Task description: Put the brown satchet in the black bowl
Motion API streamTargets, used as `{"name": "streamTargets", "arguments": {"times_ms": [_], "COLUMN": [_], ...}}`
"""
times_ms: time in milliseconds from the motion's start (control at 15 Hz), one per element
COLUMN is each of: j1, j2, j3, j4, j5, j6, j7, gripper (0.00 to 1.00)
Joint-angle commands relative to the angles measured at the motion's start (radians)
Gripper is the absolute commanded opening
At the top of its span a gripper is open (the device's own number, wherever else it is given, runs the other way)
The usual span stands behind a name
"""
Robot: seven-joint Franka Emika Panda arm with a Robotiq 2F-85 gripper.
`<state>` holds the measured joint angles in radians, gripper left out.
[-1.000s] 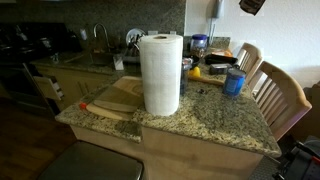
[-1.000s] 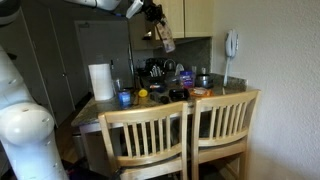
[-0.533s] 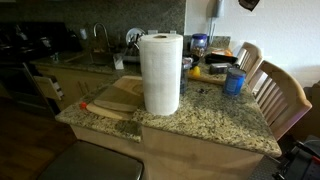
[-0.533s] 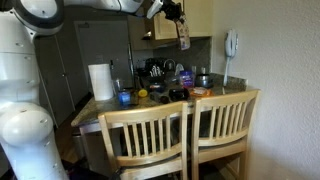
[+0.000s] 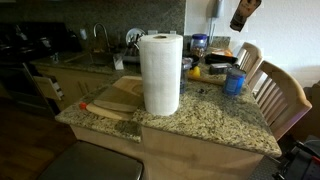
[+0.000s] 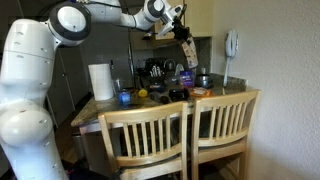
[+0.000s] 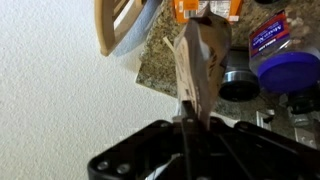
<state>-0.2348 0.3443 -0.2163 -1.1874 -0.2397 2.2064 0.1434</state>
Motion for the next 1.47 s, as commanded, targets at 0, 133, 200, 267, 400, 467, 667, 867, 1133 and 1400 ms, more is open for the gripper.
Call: {"name": "streamTargets", "arguments": {"times_ms": [0, 133, 200, 267, 400, 467, 667, 867, 1133, 1400], "j1": [-0.010, -0.008, -0.008, -0.007, -0.003, 0.003, 0.040, 0.070, 0.081, 0.080], "j2": [-0.016, -0.036, -0.047, -0.052, -0.065, -0.068, -0.093, -0.120, -0.144, -0.156], "j3": [0.015, 0.015, 0.014, 0.012, 0.005, -0.004, -0.061, -0.105, -0.131, -0.123], "j4": [-0.124, -0.212, -0.252, -0.281, -0.328, -0.343, -0.382, -0.381, -0.388, -0.400], "j5": [0.029, 0.027, 0.029, 0.027, 0.016, -0.002, -0.162, -0.357, -0.516, -0.542], "j6": [0.057, 0.082, 0.094, 0.102, 0.115, 0.123, 0.205, 0.283, 0.316, 0.333], "j7": [-0.024, -0.017, -0.015, -0.012, 0.000, 0.018, 0.164, 0.326, 0.451, 0.509], "gripper": [0.01, 0.01, 0.01, 0.01, 0.01, 0.01, 0.01, 0.01, 0.01, 0.01]}}
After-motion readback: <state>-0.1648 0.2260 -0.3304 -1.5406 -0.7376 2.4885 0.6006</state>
